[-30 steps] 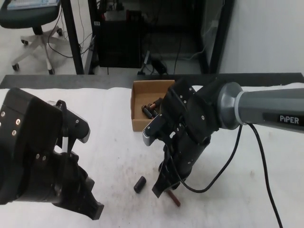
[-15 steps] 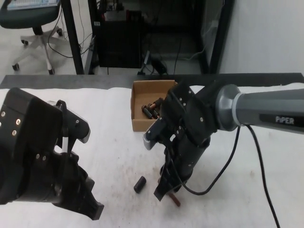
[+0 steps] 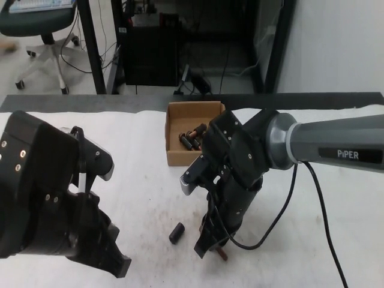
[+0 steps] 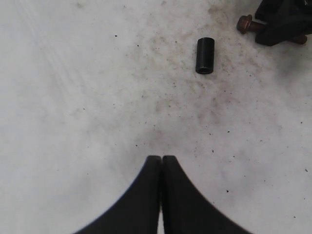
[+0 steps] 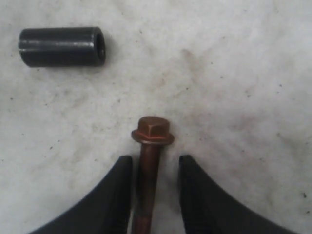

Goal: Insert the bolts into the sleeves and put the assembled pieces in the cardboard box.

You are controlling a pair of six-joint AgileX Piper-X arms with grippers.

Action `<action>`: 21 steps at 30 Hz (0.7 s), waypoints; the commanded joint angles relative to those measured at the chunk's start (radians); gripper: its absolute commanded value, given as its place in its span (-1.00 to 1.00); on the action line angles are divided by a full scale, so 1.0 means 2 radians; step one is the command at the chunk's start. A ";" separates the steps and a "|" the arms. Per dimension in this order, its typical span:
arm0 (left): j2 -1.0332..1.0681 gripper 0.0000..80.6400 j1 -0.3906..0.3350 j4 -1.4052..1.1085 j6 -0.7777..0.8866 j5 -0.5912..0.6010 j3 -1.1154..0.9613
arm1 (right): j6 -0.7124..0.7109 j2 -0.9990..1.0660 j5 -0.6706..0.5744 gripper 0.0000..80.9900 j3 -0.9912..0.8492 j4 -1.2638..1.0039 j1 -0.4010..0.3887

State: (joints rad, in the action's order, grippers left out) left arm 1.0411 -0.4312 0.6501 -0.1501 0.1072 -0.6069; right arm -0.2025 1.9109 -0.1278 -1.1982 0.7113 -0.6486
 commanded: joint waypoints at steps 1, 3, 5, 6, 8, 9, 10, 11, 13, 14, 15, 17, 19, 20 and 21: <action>-0.003 -1.00 0.000 -0.006 -0.003 -0.001 -0.001 | -0.004 0.011 -0.001 -0.23 0.000 -0.022 -0.001; -0.003 -1.00 0.000 -0.006 -0.003 -0.001 -0.001 | -0.004 0.011 -0.001 -0.23 0.000 -0.028 -0.001; -0.003 -1.00 0.000 -0.006 -0.003 -0.001 -0.001 | -0.004 0.011 -0.001 -0.23 0.000 -0.032 -0.001; -0.003 -1.00 0.000 -0.006 -0.003 -0.001 -0.001 | -0.004 0.011 -0.001 -0.23 0.000 -0.032 -0.001; -0.003 -1.00 0.000 -0.006 -0.003 -0.001 -0.001 | -0.004 0.011 -0.001 -0.23 0.000 -0.032 -0.001; -0.003 -1.00 0.000 -0.006 -0.003 -0.001 -0.001 | -0.004 0.011 -0.001 -0.24 0.000 -0.030 -0.001; -0.003 -1.00 0.000 -0.006 -0.003 -0.001 -0.001 | -0.004 0.011 -0.001 -0.28 0.000 -0.030 -0.001; -0.003 -1.00 0.000 -0.006 -0.003 -0.001 -0.001 | -0.004 0.011 -0.001 -0.36 0.000 -0.030 -0.001; -0.003 -1.00 0.000 -0.006 -0.003 -0.001 -0.001 | -0.006 0.011 -0.001 -0.65 0.000 -0.030 -0.001; -0.003 -1.00 0.000 -0.006 -0.003 -0.001 -0.001 | -0.013 0.011 -0.001 -0.87 0.000 -0.028 -0.001; -0.003 -1.00 0.000 -0.006 -0.003 -0.001 -0.001 | -0.020 0.011 -0.001 -0.99 0.000 -0.027 -0.001; -0.003 -1.00 0.000 -0.006 -0.003 -0.001 -0.001 | -0.021 0.011 -0.001 -0.98 0.000 -0.026 -0.001; -0.003 -1.00 0.000 -0.006 -0.003 0.001 -0.001 | -0.013 0.009 0.001 -0.98 -0.007 -0.013 -0.001; -0.003 -1.00 0.000 -0.006 -0.003 0.004 -0.001 | 0.003 0.007 0.001 -0.98 -0.013 -0.005 0.001; -0.003 -1.00 0.000 -0.006 -0.003 0.016 -0.001 | 0.016 0.003 0.001 -0.98 -0.023 0.004 0.005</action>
State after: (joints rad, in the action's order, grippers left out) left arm 1.0411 -0.4312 0.6501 -0.1501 0.1091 -0.6069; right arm -0.2071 1.9185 -0.1165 -1.2178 0.6895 -0.6462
